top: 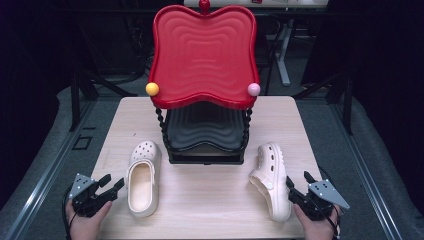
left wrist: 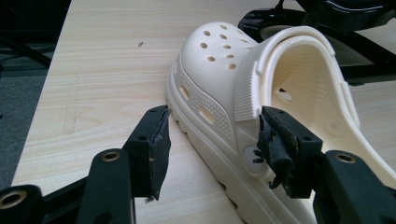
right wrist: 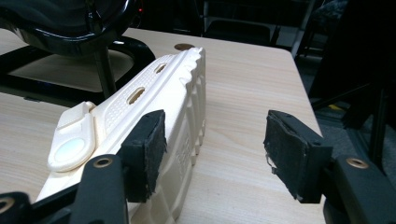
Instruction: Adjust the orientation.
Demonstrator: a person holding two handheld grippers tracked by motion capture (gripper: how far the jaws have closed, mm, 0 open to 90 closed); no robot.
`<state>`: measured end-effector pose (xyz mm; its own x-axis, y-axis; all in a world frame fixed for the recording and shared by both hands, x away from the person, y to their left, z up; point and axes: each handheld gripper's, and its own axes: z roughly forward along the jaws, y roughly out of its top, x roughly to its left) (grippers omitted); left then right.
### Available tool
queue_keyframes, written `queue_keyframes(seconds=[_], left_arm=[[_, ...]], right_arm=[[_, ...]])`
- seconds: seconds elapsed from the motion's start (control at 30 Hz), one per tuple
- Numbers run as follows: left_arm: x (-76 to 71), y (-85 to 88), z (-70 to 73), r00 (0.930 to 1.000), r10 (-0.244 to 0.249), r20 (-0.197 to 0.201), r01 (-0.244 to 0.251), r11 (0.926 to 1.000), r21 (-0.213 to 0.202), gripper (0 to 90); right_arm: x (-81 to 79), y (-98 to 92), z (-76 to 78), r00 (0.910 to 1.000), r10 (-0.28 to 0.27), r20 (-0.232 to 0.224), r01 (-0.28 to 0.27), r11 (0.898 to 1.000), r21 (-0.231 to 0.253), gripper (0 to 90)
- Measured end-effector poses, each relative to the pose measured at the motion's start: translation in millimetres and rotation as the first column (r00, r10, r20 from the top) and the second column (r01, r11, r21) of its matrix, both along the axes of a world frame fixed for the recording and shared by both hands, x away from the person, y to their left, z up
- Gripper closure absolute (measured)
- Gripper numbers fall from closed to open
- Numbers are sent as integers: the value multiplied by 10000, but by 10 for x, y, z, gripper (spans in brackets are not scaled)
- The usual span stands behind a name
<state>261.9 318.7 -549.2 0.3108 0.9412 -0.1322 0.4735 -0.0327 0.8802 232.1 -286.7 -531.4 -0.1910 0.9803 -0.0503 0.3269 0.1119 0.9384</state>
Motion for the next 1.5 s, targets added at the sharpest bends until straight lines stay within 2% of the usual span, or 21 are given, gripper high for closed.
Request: queue_keyframes(seconds=[0.1,0.2,0.33,0.47,0.67,0.77,0.9,0.97,1.1,1.2,1.33,1.5], left_arm=[[0,-4,-2,9999,8,-124,-8,10000,-13,438],[-13,-19,11,9999,92,77,-93,9999,134,434],[-33,-18,28,9998,154,158,-157,9997,194,425],[-49,-17,38,9997,237,76,-238,9996,164,424],[-68,-43,46,9997,97,206,-104,9994,317,440],[-66,-52,48,9999,40,140,-42,9998,181,453],[-64,-82,60,10000,-14,-73,15,9999,115,493],[-65,-98,77,9995,144,-276,-133,9991,408,521],[-70,-130,149,9999,80,-105,-76,9993,365,535],[-44,-190,214,10000,-17,88,11,9980,632,539],[64,-268,246,9998,-175,40,172,9973,719,538],[197,-395,271,9991,-395,-142,408,9934,1068,552]], right_arm=[[-7,-27,-9,9999,38,-103,-35,9995,307,411],[-16,-52,0,10000,-62,-15,63,9989,462,444],[-24,-64,26,9999,-79,94,73,9976,695,460],[-45,-41,33,9999,92,90,-98,9972,737,479],[-59,0,69,9999,128,107,-132,9989,453,514],[-45,16,57,9998,160,114,-164,9994,296,520],[-50,7,58,9998,151,152,-156,9992,377,520],[-54,-1,68,9998,171,69,-175,9983,558,529],[-61,-7,80,10000,79,33,-82,9976,689,542],[-63,-5,81,9999,69,111,-77,9972,740,541],[-59,-23,71,10000,-14,-24,16,9953,973,541],[-61,-69,70,9999,-92,-87,101,9937,1119,541]])
